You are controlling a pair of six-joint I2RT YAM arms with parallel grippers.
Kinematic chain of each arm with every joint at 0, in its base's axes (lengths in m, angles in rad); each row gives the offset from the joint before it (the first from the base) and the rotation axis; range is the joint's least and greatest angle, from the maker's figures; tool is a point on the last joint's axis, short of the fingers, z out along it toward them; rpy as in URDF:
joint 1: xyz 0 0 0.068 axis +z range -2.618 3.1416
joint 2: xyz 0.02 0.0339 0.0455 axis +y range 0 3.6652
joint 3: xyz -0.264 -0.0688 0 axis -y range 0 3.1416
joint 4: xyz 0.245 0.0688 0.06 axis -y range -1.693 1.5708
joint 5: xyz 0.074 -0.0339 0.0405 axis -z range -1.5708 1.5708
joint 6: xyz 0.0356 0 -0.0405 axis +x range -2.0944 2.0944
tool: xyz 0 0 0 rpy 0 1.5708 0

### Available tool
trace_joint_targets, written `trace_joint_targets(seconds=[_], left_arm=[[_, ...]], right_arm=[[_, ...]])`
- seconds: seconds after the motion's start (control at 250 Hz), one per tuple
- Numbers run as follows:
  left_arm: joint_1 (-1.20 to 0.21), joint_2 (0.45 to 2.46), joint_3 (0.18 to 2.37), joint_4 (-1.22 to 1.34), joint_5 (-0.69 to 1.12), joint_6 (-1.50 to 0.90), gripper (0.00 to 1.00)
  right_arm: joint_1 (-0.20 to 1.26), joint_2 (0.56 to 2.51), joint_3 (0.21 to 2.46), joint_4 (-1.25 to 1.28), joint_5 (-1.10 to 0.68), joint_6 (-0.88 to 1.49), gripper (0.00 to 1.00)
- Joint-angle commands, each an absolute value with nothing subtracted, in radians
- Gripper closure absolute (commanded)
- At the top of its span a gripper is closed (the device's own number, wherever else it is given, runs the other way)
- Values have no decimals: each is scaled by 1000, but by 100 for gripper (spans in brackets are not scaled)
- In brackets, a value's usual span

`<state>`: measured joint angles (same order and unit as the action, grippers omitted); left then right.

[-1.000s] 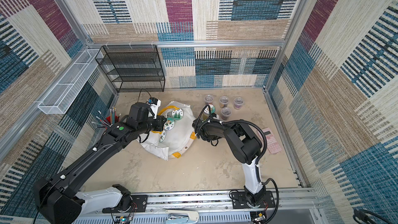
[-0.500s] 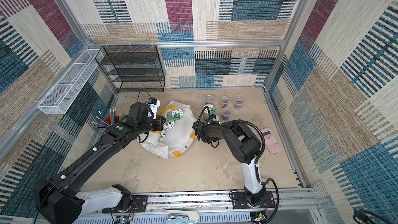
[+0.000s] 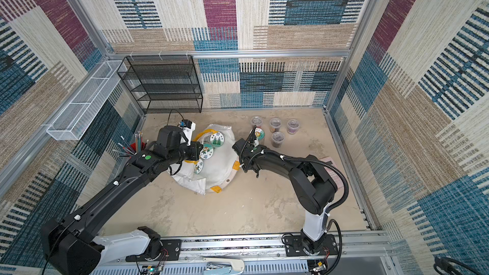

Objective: Take out the seed jars from the canvas bag
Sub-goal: Place the seed jar at the center of the board, then pick up the seed jar from the canvas bag.

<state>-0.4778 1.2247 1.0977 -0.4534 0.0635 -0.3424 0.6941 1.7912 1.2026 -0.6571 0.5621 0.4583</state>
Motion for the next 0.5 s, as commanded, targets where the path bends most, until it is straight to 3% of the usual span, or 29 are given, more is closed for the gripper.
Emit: trace_joint_targets(seconds=[0.0,0.292,0.388,0.496], left_arm=[[-475,1218,1096,-417,80,-341,100],[-473,1211,1108,-427,90,-339,100],[-472,1212,1113,-437,94,-332,100],[-472,1212,1113,-452,97,-330,100]], right_arm=[[695,1763,1195,-603,487,491,2],[693,1627,1188,-561,471,504,2],[687,1511,1143,-487,373,510,2],[685,1335,1011,-272,142,550,3]])
